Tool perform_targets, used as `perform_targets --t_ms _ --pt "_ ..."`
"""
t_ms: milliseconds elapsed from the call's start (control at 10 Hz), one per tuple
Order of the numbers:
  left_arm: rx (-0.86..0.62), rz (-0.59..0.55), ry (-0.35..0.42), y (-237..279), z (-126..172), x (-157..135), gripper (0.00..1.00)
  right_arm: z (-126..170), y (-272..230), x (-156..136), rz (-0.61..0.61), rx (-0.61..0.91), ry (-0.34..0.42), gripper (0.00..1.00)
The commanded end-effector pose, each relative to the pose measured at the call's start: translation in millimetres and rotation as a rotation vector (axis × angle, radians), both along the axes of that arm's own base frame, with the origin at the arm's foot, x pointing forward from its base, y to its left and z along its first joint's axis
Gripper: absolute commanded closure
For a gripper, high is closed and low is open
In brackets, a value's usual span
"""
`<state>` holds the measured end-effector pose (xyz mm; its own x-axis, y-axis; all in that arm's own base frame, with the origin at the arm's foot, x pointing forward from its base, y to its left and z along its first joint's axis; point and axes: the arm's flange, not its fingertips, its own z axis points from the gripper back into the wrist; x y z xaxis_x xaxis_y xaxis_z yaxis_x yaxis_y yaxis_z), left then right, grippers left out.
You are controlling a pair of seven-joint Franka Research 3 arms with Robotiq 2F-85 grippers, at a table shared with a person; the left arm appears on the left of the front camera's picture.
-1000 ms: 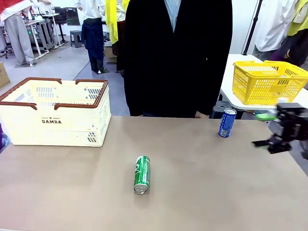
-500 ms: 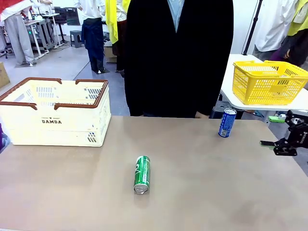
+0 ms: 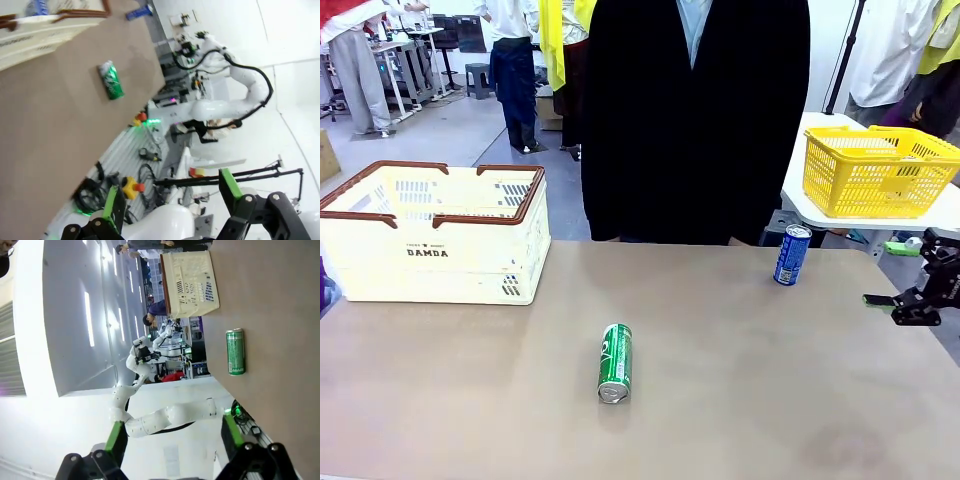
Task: Place the drinks into the Shopping basket.
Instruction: Pick up one drink and place it into the Shopping basket.
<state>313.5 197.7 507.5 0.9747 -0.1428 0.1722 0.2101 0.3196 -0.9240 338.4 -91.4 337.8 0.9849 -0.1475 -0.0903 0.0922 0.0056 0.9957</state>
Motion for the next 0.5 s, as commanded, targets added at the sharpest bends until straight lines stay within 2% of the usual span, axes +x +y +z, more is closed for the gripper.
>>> perform_targets --t_ms 0,100,200,300,400 --pt "0.114 -0.137 0.201 -123 48 11 0.00 5 -2 -3 0.006 -0.002 0.001 0.00" --pt "0.253 -0.236 0.266 -193 51 15 0.00 5 -2 -3 0.006 -0.002 0.001 0.00" --pt "0.392 -0.323 0.306 -259 44 16 0.00 5 -2 -3 0.006 -0.002 0.001 0.00" --pt "0.528 -0.464 0.340 -317 28 14 0.00 5 -2 -3 0.006 -0.002 0.001 0.00" --pt "0.655 -0.476 0.314 -375 9 5 0.00 5 -2 -3 0.006 -0.002 0.001 0.00"
